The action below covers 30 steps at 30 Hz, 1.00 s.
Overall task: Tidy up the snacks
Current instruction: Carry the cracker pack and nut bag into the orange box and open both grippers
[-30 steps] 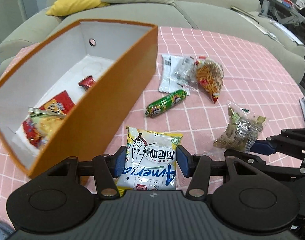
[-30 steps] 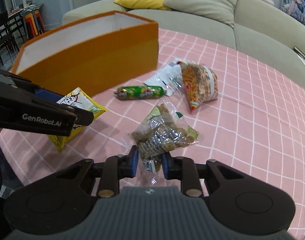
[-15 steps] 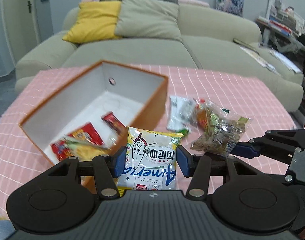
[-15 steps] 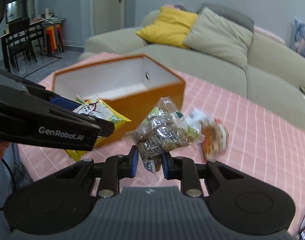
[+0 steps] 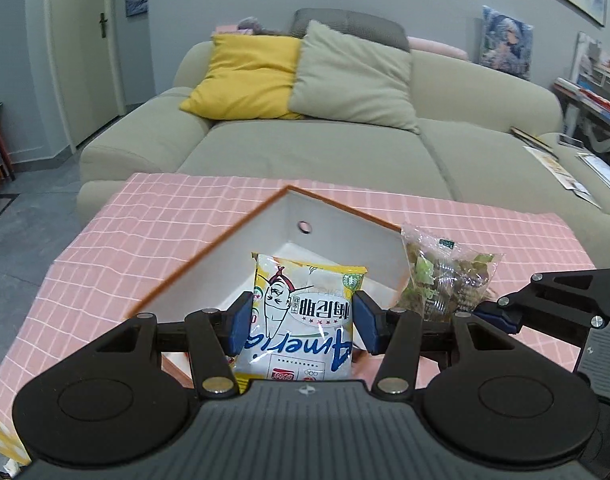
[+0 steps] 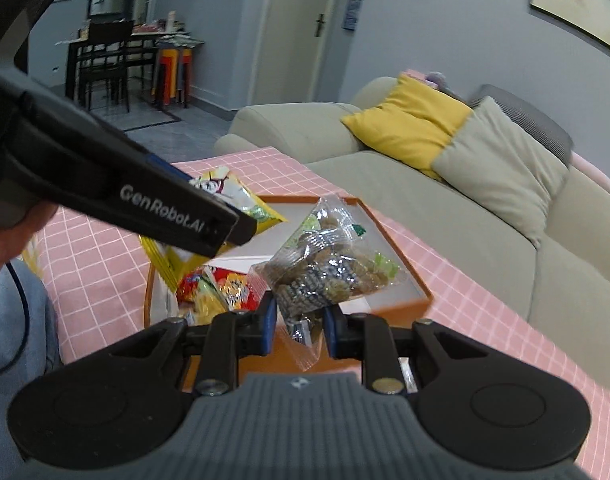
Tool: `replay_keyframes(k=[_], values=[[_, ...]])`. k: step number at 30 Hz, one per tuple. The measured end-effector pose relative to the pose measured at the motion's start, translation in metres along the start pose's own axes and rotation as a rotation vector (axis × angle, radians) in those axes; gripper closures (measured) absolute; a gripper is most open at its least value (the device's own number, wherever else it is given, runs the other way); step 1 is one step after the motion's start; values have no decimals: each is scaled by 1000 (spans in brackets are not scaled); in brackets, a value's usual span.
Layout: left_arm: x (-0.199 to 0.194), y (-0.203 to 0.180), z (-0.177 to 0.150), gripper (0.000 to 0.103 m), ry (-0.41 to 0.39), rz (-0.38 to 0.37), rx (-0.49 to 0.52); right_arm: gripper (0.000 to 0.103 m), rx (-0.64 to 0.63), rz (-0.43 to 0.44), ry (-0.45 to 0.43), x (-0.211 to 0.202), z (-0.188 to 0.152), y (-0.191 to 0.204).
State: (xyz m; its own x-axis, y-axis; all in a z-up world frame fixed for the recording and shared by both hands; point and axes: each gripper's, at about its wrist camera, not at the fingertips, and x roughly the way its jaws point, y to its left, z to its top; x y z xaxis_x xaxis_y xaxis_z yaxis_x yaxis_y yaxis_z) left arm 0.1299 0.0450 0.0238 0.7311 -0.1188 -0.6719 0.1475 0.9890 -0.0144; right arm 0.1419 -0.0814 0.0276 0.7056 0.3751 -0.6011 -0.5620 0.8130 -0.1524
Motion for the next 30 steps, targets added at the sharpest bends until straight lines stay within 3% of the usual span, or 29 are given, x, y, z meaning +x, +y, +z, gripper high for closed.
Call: replay_keyframes(k=[8, 14, 22, 30], values=[[40, 25, 15, 43, 102, -24, -20, 83, -43, 76, 75, 50, 34, -5], [72, 40, 16, 43, 203, -49, -54, 83, -28, 178, 190, 99, 48, -24], [110, 51, 16, 43, 290, -22, -69, 83, -100, 200, 336, 150, 56, -21], [146, 49, 14, 43, 346, 2, -44, 83, -84, 174, 434, 192, 51, -24]])
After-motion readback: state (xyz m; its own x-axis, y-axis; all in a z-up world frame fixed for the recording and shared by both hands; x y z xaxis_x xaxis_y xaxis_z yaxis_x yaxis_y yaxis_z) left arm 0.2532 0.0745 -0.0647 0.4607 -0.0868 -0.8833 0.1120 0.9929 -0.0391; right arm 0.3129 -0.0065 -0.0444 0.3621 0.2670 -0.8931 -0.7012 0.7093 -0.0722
